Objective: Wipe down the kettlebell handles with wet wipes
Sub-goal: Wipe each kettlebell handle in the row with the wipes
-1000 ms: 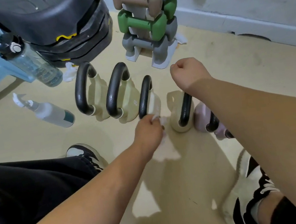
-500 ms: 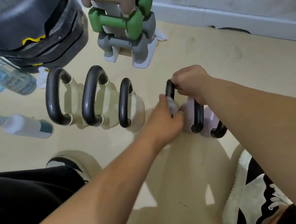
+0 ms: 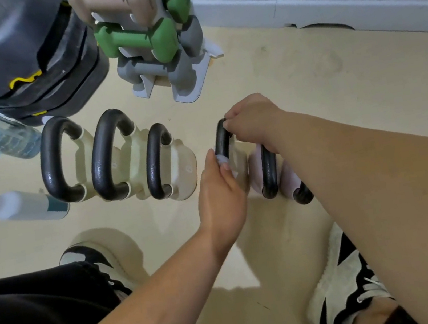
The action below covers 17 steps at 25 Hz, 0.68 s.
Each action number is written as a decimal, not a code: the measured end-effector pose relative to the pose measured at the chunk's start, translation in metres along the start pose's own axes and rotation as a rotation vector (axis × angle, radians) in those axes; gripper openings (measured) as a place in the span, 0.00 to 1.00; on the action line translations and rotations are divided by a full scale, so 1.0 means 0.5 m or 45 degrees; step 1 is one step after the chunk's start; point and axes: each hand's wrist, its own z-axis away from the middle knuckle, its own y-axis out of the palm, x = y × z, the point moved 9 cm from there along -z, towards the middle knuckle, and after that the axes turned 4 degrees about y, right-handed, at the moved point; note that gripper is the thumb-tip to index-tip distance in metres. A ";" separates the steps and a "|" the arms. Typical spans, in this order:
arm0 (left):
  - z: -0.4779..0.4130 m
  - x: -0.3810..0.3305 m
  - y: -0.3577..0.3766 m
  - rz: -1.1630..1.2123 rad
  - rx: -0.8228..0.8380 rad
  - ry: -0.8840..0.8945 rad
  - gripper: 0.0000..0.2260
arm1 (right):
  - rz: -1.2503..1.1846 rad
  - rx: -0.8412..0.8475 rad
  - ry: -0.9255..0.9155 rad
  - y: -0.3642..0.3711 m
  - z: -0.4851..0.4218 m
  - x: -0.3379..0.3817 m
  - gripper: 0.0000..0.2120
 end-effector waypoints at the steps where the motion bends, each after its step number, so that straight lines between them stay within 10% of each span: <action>1: -0.010 -0.017 0.003 -0.083 -0.043 0.045 0.07 | -0.036 0.011 0.006 -0.002 0.001 0.000 0.05; 8: -0.229 -0.023 0.077 -0.688 0.528 -0.201 0.11 | -0.515 0.170 0.207 0.010 0.011 -0.008 0.17; 17: 0.057 0.027 0.017 -0.171 0.078 0.098 0.29 | -0.358 0.176 0.160 0.015 0.035 0.009 0.07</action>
